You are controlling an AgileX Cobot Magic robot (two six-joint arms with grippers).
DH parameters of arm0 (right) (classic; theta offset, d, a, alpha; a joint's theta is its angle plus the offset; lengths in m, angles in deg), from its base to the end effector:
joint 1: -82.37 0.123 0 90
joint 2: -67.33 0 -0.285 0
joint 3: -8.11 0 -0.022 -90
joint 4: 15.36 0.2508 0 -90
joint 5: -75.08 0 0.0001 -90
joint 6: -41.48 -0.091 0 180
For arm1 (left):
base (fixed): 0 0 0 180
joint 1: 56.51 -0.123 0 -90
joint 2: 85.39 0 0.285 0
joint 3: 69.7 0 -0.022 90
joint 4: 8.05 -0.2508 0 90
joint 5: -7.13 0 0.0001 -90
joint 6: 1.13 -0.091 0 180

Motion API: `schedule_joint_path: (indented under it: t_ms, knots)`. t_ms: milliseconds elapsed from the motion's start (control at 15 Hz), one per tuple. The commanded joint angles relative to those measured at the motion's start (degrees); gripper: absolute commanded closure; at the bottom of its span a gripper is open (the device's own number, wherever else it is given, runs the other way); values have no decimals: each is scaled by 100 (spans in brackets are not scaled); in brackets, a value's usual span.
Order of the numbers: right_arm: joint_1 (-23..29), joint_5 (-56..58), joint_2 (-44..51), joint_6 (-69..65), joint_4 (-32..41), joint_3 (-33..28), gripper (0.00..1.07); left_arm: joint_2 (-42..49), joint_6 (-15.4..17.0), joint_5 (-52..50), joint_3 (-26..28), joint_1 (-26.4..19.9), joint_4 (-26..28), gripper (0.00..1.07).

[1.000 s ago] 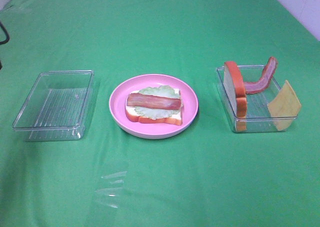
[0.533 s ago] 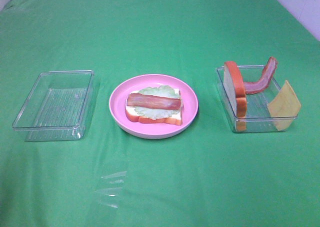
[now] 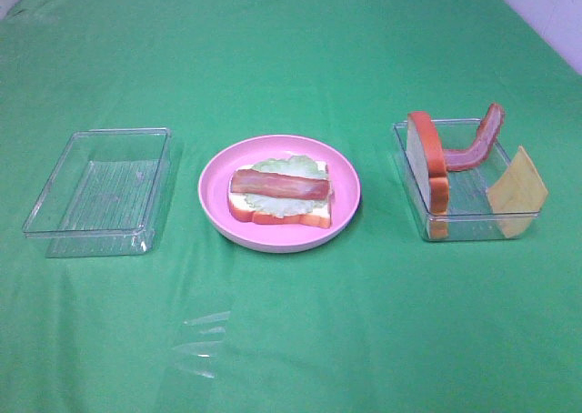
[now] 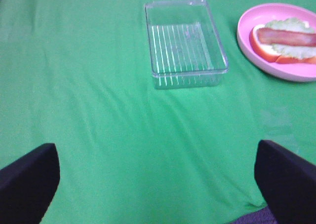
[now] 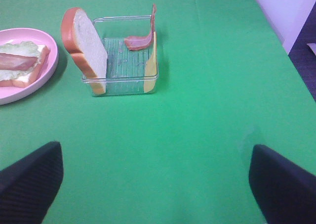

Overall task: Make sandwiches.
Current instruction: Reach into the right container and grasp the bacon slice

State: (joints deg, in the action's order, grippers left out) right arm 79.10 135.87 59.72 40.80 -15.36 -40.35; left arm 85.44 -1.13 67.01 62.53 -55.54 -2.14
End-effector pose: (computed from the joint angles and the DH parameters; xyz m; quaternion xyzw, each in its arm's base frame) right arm -0.0055 0.0003 0.2778 0.0294 0.8515 -0.0118 0.5234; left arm -0.0024 -0.0081 0.2829 0.0085 0.8506 -0.0560 0.5227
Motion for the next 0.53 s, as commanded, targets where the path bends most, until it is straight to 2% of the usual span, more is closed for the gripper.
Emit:
schedule_joint_path:
  t_ms: [67, 533]
  knots:
    - [-34, -11, 109, -23, -34, -11, 8, 229, -80, -6, -40, 11, 92, 6]
    - [-34, -11, 97, -40, 0, -11, 8, 286, -40, -57, -80, 11, 29, 6]
